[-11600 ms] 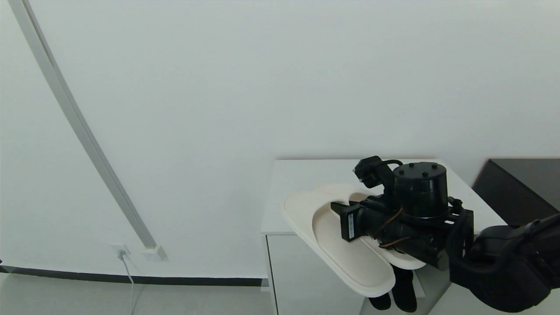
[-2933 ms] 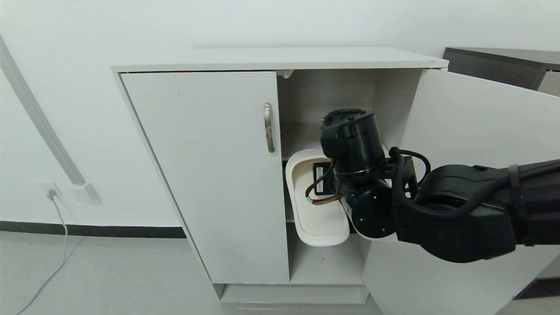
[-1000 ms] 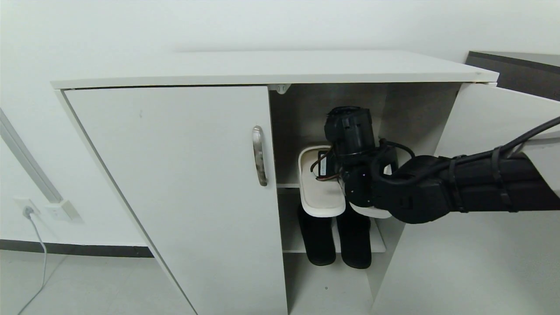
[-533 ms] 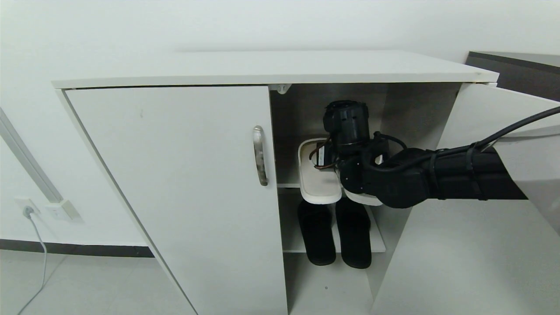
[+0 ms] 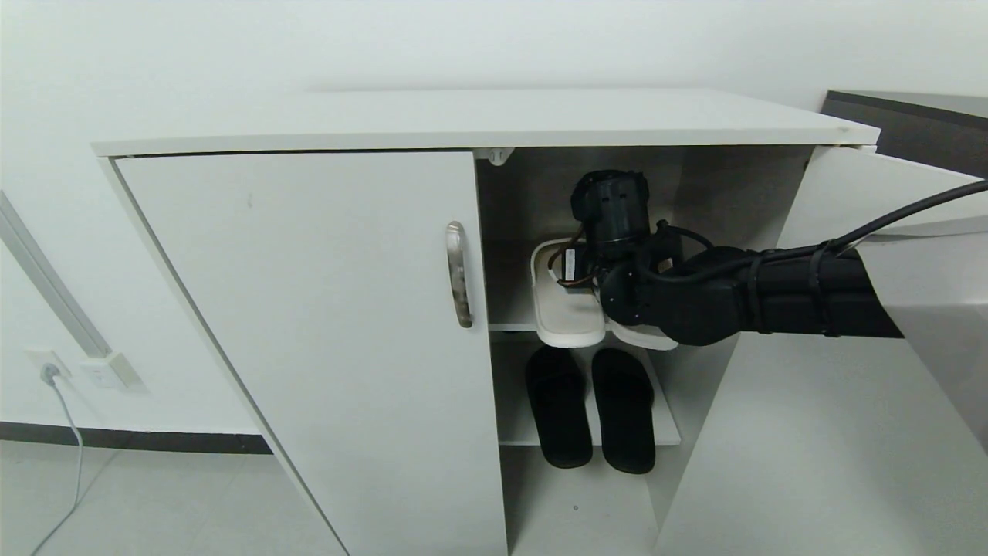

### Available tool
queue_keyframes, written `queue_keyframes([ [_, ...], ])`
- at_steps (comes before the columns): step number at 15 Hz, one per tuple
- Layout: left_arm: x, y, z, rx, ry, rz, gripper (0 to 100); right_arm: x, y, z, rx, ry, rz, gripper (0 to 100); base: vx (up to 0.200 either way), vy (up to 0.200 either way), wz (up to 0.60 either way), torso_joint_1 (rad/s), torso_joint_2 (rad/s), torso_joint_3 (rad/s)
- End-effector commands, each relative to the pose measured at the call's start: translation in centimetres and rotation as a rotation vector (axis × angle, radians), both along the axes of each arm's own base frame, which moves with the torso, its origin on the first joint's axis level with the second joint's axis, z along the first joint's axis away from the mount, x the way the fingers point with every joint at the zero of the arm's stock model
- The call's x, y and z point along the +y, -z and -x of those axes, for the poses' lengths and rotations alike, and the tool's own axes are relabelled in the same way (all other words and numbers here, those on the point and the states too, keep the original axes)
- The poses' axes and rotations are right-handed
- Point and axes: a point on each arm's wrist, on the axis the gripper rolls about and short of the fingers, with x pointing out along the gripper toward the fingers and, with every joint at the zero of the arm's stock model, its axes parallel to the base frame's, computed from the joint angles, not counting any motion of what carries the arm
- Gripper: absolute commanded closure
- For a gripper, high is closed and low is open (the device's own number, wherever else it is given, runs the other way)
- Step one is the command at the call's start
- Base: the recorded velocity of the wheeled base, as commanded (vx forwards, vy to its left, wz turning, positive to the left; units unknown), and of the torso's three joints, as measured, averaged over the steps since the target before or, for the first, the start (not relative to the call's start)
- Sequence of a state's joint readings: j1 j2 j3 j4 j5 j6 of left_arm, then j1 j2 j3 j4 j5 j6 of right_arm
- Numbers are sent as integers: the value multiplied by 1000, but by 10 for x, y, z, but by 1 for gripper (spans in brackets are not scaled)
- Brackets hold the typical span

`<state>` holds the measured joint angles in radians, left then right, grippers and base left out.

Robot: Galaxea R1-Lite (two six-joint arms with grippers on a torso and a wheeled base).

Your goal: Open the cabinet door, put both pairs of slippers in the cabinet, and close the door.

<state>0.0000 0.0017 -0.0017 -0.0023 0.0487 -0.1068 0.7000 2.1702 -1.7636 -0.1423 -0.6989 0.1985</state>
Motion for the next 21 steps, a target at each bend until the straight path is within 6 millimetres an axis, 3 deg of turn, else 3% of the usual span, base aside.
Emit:
queue_keyframes([
  [1,0,0,0,-1,0,1,100,0,3,-2,4,2,4,100,0,0,0,0,0,0],
  [2,0,0,0,1,0,1,100,0,3,-2,5,1,3,100,0,0,0,0,0,0],
  [3,0,0,0,-1,0,1,100,0,3,-2,5,3,3,0,0,0,0,0,0,0],
  [8,0,0,0,-1,0,1,100,-2,7,1,42,4,30,0,0,0,0,0,0,0],
  [12,0,0,0,-1,0,1,100,-6,4,15,52,-8,32,0,0,0,0,0,0,0],
  [16,0,0,0,1,1,1,100,-12,-5,44,55,-27,-8,0,0,0,0,0,0,0],
  [21,0,0,0,-1,0,1,100,-18,-11,98,29,-112,-30,0,0,0,0,0,0,0],
])
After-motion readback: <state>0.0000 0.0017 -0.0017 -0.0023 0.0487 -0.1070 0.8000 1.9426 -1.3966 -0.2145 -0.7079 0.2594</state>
